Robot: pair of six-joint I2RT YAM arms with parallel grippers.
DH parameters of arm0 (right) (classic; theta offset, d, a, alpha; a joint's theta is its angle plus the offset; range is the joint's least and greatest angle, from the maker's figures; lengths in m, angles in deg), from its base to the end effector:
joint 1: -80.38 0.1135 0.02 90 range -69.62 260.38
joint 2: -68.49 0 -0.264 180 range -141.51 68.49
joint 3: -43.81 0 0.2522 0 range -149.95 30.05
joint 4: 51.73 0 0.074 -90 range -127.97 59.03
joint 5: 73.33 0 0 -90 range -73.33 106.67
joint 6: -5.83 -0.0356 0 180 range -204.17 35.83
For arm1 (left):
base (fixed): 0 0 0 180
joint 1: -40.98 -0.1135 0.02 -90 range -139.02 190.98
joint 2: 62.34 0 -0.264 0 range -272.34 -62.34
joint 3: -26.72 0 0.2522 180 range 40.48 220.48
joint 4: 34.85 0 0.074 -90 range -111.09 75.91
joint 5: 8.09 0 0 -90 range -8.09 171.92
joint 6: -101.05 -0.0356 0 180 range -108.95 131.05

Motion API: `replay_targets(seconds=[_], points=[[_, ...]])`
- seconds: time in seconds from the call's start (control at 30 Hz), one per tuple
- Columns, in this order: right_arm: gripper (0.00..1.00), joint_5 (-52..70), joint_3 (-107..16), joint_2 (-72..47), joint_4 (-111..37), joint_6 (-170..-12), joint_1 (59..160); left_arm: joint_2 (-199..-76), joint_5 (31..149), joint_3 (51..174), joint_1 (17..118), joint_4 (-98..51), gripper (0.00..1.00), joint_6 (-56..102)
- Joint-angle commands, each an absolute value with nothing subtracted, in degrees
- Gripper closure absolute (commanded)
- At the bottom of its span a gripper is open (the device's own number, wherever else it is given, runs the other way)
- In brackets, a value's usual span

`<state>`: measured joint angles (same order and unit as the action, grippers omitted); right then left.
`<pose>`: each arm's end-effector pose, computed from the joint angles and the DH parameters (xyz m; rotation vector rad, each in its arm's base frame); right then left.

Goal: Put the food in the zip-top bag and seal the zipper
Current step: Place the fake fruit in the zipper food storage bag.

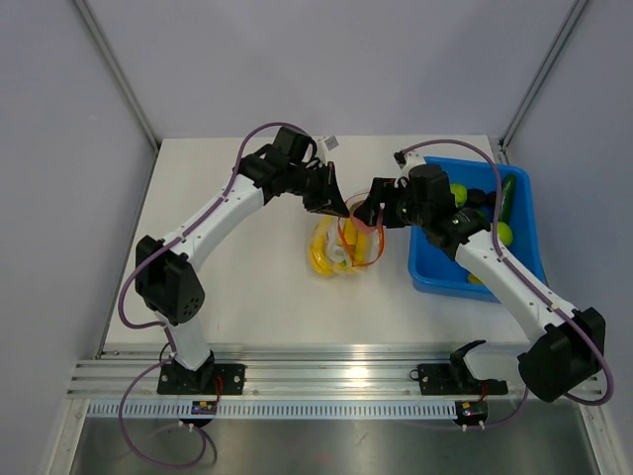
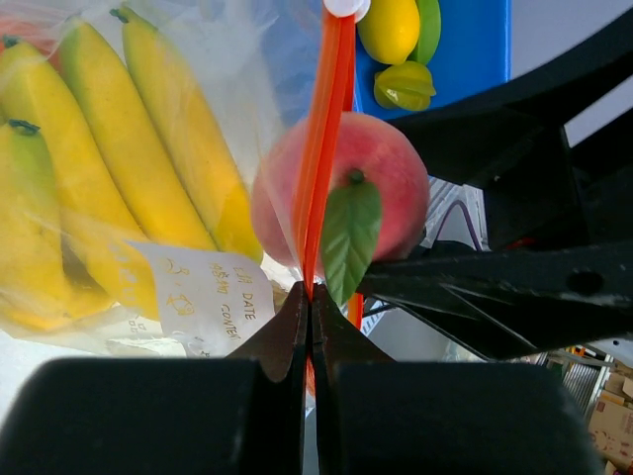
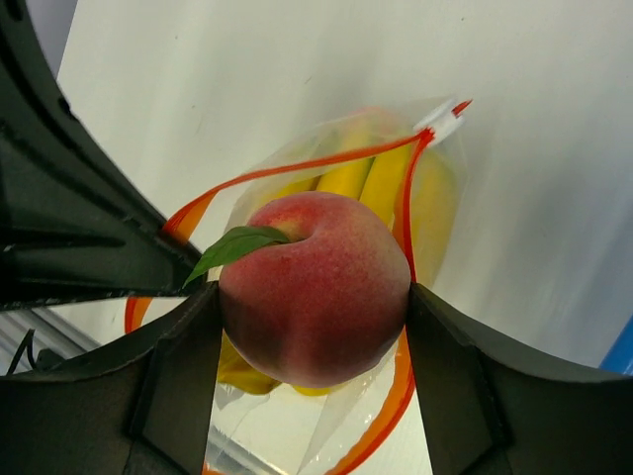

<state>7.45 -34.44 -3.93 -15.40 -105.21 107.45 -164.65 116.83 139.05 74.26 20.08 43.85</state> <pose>0.2514 0.1349 0.3354 -0.2136 2.1577 0.6641 0.3213 -0.2353 0.3425 0.3401 2.5220 -1.2365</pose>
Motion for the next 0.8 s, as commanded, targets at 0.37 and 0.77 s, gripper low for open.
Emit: replay_targets(seconds=[0.37,0.77], points=[[0.02,10.51,-37.63,-6.57,-20.22,-106.58,108.16,-165.44,118.57,143.40,74.38,19.43,1.00,42.87],[0.29,20.62,-34.55,-3.21,-13.19,-101.93,108.15,-165.44,119.00,142.79,74.29,19.35,1.00,42.34]])
